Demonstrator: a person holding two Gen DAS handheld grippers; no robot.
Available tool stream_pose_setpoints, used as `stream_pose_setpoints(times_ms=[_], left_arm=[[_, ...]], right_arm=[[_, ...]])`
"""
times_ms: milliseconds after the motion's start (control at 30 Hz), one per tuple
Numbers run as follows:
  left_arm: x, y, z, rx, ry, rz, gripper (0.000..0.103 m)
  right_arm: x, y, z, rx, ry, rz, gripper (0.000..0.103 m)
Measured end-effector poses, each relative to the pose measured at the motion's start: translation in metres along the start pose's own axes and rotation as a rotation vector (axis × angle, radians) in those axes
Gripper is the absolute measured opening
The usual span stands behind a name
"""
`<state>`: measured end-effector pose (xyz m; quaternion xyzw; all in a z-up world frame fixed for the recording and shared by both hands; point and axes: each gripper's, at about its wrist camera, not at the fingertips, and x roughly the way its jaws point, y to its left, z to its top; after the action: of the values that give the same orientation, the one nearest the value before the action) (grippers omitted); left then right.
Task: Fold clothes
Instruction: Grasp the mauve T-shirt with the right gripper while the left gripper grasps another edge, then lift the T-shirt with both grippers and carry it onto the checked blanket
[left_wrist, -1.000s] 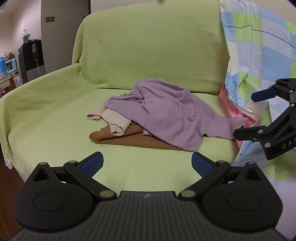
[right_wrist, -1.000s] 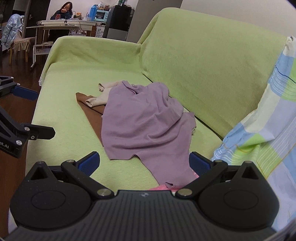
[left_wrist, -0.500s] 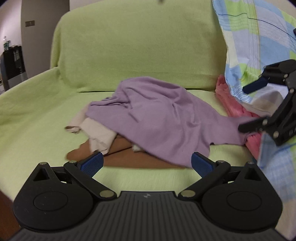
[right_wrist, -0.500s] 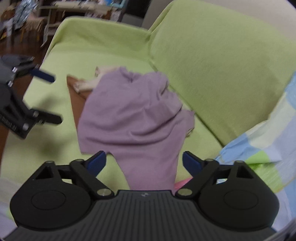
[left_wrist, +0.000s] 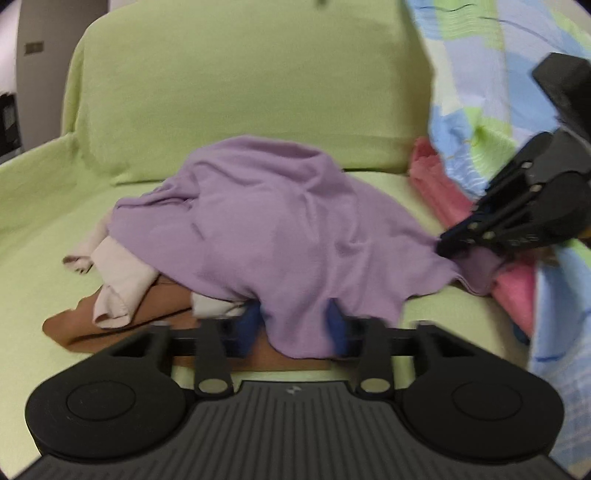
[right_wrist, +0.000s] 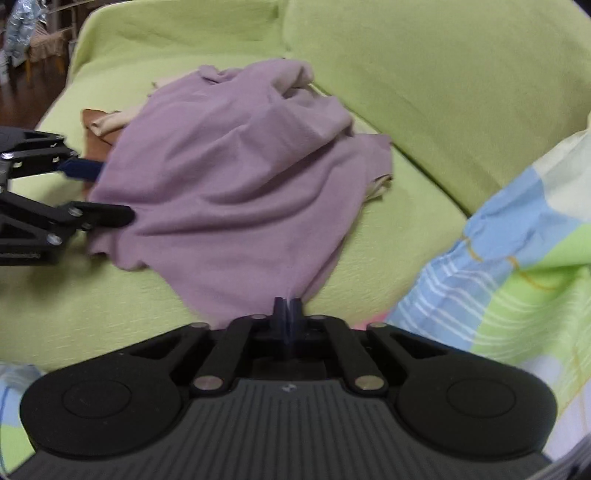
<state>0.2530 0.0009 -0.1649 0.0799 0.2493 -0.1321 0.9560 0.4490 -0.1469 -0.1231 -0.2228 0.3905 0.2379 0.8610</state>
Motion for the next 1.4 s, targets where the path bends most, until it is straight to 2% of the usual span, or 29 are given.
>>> stream_pose_setpoints(times_ms=[200,333,433,567,633,733,800,933,967,1033,1067,1133,1200,1300,1400], left_arm=[[-0.026,0.013,0.024,-0.020,-0.072,-0.005,0.002],[-0.058,0.015,0.037,-0.037,-0.132,-0.026,0.002],[-0.086,0.017,0.054,-0.053,-0.175,-0.053,0.002],[-0.115,0.022,0.086,-0.082,-0.220,-0.082,0.002],[-0.143,0.016,0.113,-0.073,-0.258,-0.103,0.002],[-0.186,-0.002,0.149,-0.037,-0.320,-0.137,0.002],[-0.217,-0.022,0.172,-0.014,-0.358,-0.185,0.002],[-0.282,-0.080,0.209,0.050,-0.429,-0.300,0.002],[-0.291,-0.090,0.212,0.058,-0.438,-0.320,0.002],[-0.330,-0.133,0.221,0.084,-0.475,-0.409,0.002],[-0.340,-0.143,0.222,0.090,-0.483,-0.433,0.002],[-0.370,-0.181,0.220,0.095,-0.501,-0.522,0.002],[-0.395,-0.215,0.216,0.097,-0.512,-0.609,0.002],[-0.412,-0.264,0.206,0.085,-0.486,-0.728,0.002],[-0.400,-0.311,0.196,0.056,-0.410,-0.830,0.002]], right_arm=[[-0.050,0.000,0.018,0.037,-0.159,-0.006,0.000],[-0.094,-0.001,0.026,0.091,-0.267,0.019,0.000],[-0.128,0.000,0.020,0.128,-0.317,0.059,0.000],[-0.161,-0.014,0.014,0.195,-0.340,0.087,0.000],[-0.197,-0.024,0.014,0.263,-0.401,0.099,0.000],[-0.252,-0.032,0.016,0.279,-0.474,0.086,0.000],[-0.308,-0.037,0.011,0.286,-0.536,0.059,0.000],[-0.415,-0.040,-0.032,0.343,-0.637,-0.005,0.000],[-0.442,-0.038,-0.046,0.350,-0.655,-0.025,0.000],[-0.509,-0.028,-0.084,0.357,-0.697,-0.083,0.000],[-0.533,-0.025,-0.095,0.359,-0.711,-0.109,0.000],[-0.609,-0.018,-0.136,0.372,-0.744,-0.196,0.000],[-0.668,-0.011,-0.170,0.375,-0.747,-0.280,0.000],[-0.739,0.003,-0.216,0.373,-0.726,-0.389,0.000],[-0.774,0.004,-0.253,0.372,-0.675,-0.458,0.000]])
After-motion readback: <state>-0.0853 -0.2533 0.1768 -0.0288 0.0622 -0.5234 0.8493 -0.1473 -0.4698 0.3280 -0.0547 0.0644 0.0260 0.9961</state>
